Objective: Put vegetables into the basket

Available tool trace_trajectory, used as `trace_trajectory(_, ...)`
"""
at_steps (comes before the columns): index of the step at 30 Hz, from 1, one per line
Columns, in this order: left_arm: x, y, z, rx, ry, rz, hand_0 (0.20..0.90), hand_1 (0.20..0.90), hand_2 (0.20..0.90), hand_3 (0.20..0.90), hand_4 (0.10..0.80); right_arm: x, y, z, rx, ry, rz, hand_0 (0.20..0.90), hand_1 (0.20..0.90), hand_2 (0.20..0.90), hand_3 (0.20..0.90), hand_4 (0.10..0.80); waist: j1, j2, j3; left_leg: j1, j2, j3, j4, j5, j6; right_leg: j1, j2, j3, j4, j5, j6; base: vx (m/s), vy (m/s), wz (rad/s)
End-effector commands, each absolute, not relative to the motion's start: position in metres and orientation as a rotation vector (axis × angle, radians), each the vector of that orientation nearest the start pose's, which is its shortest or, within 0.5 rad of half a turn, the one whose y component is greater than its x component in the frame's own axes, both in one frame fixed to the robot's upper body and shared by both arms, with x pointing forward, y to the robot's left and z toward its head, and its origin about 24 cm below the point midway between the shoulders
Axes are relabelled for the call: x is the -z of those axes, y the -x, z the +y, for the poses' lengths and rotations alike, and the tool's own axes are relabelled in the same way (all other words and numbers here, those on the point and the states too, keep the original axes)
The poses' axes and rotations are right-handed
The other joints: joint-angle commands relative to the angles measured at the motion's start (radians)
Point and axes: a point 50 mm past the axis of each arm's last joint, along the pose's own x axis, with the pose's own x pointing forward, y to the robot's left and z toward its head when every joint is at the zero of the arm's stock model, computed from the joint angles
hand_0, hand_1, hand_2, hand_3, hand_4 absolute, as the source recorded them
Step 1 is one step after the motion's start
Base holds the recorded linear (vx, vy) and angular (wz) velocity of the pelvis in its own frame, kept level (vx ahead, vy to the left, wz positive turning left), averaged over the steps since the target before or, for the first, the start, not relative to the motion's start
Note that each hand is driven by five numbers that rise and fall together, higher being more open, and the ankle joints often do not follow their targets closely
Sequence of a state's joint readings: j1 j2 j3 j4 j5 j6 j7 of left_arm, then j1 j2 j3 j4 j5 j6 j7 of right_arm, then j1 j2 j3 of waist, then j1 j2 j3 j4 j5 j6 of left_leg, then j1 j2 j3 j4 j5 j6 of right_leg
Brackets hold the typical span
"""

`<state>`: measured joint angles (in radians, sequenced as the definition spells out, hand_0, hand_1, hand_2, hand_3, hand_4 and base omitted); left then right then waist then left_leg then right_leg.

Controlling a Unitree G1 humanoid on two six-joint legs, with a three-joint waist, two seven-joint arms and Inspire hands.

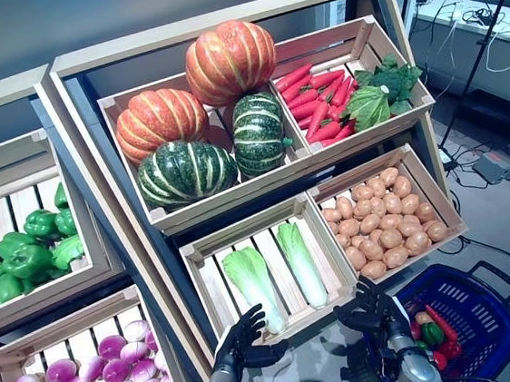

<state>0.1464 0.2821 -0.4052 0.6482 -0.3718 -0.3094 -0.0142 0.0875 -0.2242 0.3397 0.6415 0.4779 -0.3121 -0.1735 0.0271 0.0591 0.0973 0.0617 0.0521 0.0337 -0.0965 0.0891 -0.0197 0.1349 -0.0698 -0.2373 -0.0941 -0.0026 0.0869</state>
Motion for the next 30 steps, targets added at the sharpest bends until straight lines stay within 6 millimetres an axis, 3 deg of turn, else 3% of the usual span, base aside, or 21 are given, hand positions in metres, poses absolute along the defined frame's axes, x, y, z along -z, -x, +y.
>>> trace_trajectory(1,0.069,-0.199,0.165,0.204,-0.041,0.314,0.9,0.9,0.9,0.9,0.8,0.064,-0.211,-0.165,0.058,-0.132,0.309,0.9,0.9,0.9,0.9,0.8,0.014,-0.039,0.03,0.065,-0.084,-0.003,0.009,-0.137,0.062,0.015,0.024,0.002,0.007,-0.026,-0.074,0.0,0.0,0.0)
trace_trajectory(15,0.065,-0.202,0.157,0.312,-0.143,0.295,0.9,0.9,0.9,0.9,0.8,0.065,-0.212,-0.164,0.038,-0.16,0.317,0.9,0.9,0.9,0.9,0.8,0.0,-0.032,0.034,0.061,-0.085,0.007,0.009,-0.14,0.064,0.004,0.026,0.021,0.007,-0.023,-0.071,0.0,0.0,0.0)
trace_trajectory(20,0.054,-0.21,0.164,0.23,-0.329,0.178,0.9,0.9,0.9,0.9,0.8,0.067,-0.21,-0.165,0.038,-0.188,0.329,0.9,0.9,0.9,0.9,0.8,-0.001,-0.032,0.032,0.061,-0.087,0.008,0.009,-0.138,0.063,0.005,0.025,0.021,0.007,-0.022,-0.071,0.0,0.0,0.0)
trace_trajectory(23,0.023,-0.224,0.176,0.172,-0.785,-0.145,0.9,0.9,0.9,0.9,0.8,0.067,-0.212,-0.178,0.088,-0.195,0.339,0.9,0.9,0.9,0.9,0.8,-0.003,-0.028,0.036,0.063,-0.089,0.006,0.009,-0.139,0.062,0.009,0.024,0.025,0.007,-0.024,-0.073,0.027,0.033,0.0)
trace_trajectory(26,-0.009,-0.238,0.197,0.113,-1.131,-0.407,0.9,0.9,0.9,0.9,0.8,0.066,-0.21,-0.193,0.11,-0.174,0.345,0.9,0.9,0.9,0.9,0.8,-0.007,-0.019,0.035,0.065,-0.092,0.007,0.009,-0.139,0.061,0.012,0.021,0.027,0.007,-0.025,-0.073,0.047,0.07,0.01)
trace_trajectory(30,-0.039,-0.25,0.226,0.072,-1.436,-0.562,0.9,0.9,0.9,0.9,0.8,0.068,-0.201,-0.206,0.117,-0.139,0.361,0.9,0.9,0.9,0.9,0.8,-0.022,-0.004,0.025,0.073,-0.096,0.02,0.009,-0.137,0.06,0.018,0.012,0.028,0.007,-0.023,-0.07,0.08,0.09,0.01)
